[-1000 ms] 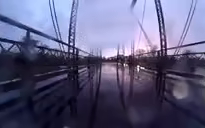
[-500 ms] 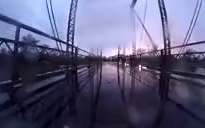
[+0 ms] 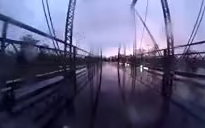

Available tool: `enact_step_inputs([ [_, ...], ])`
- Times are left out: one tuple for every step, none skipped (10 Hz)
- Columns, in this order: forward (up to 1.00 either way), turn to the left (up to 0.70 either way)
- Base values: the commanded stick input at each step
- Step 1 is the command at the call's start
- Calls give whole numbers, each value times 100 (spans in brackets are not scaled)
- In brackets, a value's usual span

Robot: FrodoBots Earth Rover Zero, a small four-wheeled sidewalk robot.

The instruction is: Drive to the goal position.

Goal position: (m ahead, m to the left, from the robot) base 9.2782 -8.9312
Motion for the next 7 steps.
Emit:
enact_step_inputs([
  [70,0],
  [70,0],
  [70,0],
  [70,0],
  [70,0],
  [70,0],
  [70,0],
])
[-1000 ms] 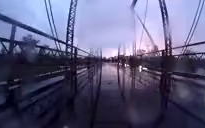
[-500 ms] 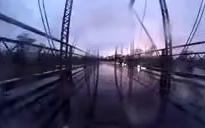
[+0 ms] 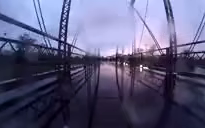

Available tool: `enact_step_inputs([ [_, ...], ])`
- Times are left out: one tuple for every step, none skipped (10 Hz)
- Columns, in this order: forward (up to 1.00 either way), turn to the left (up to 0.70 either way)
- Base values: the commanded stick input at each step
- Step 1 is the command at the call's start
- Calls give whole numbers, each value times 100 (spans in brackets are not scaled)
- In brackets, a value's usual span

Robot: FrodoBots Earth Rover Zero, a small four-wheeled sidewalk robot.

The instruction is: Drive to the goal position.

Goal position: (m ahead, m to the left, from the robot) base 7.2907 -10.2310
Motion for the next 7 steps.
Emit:
enact_step_inputs([
  [70,0],
  [70,0],
  [70,0],
  [70,0],
  [70,0],
  [70,0],
  [70,0],
])
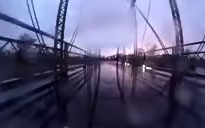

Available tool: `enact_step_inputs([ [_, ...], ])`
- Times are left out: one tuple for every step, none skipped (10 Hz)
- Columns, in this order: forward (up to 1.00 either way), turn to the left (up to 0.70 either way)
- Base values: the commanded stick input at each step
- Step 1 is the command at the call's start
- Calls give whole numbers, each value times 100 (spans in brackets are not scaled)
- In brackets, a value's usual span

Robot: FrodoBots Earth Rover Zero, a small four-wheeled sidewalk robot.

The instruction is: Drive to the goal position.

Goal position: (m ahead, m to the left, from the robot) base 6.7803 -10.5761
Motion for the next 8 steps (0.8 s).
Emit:
enact_step_inputs([
  [70,0],
  [70,0],
  [70,0],
  [70,0],
  [70,0],
  [70,0],
  [70,0],
  [70,0],
])
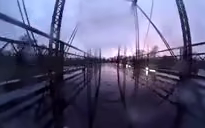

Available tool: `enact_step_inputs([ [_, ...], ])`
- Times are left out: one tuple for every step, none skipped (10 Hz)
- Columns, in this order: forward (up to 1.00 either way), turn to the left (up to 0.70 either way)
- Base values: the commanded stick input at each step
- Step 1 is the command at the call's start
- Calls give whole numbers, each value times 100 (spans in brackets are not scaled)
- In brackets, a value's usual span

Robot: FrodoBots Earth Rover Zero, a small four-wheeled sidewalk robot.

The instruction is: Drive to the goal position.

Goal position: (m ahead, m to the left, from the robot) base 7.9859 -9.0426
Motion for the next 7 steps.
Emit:
enact_step_inputs([
  [70,0],
  [70,0],
  [70,0],
  [70,0],
  [70,0],
  [70,0],
  [70,0],
])
